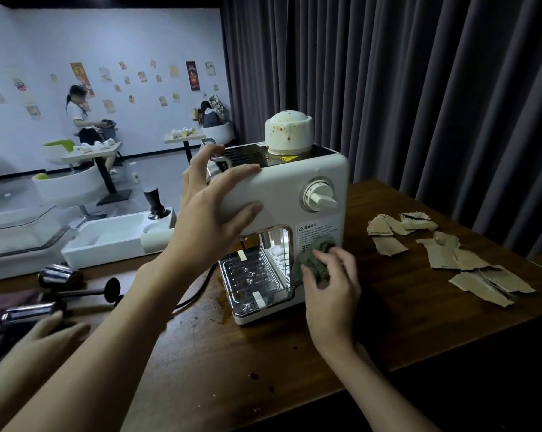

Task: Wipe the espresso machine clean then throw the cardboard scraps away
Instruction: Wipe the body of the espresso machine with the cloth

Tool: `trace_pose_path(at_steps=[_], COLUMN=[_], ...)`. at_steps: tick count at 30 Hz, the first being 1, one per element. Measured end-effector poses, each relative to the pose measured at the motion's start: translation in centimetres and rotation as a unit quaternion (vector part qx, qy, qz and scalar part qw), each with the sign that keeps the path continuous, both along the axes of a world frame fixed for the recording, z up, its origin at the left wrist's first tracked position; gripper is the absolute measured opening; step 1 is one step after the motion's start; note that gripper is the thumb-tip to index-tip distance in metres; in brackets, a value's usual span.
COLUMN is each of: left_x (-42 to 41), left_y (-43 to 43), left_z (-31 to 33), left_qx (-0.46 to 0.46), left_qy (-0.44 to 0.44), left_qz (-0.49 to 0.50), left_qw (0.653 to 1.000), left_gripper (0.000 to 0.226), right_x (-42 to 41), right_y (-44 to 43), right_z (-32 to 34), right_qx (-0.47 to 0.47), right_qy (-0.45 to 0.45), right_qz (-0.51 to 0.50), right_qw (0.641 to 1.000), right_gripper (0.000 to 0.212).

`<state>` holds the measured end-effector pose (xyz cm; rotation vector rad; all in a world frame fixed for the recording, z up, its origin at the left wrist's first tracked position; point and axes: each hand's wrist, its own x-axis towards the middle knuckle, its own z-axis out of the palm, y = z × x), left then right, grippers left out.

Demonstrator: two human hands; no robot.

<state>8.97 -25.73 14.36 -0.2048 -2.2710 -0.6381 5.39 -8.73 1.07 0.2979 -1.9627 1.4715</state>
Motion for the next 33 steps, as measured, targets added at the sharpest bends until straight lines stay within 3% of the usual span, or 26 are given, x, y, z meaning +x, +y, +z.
trace_pose_path(at_steps=[6,11,16,20,25,33], left_x=[0.1,0.1,0.1,0.0,-0.1,0.0], left_y=[0.0,-0.1,0.0,-0.1,-0.3,-0.1], left_z=[0.0,0.0,0.1,0.1,0.1,0.3], left_qx=[0.002,0.0,0.0,-0.005,-0.008,-0.011], left_qy=[-0.005,-0.001,-0.005,-0.004,0.003,0.001], left_qz=[-0.006,-0.007,-0.004,-0.002,0.0,0.009], left_qw=[1.0,1.0,1.0,1.0,1.0,1.0], left_gripper=[0.045,0.045,0.045,0.045,0.044,0.045], right_x=[-1.9,-0.9,-2.2,-1.8,-3.8,-5.1], right_y=[1.6,0.6,1.8,1.4,3.9,5.5], right_z=[2.3,2.6,4.6,4.7,7.6,12.8], right_qx=[-0.063,0.041,-0.042,0.053,-0.008,0.05], right_qy=[0.0,0.088,0.041,0.101,0.062,0.109], right_qz=[-0.052,0.015,-0.053,0.002,-0.03,0.079], right_qw=[0.997,0.995,0.997,0.993,0.998,0.99], right_gripper=[0.028,0.033,0.032,0.035,0.034,0.036])
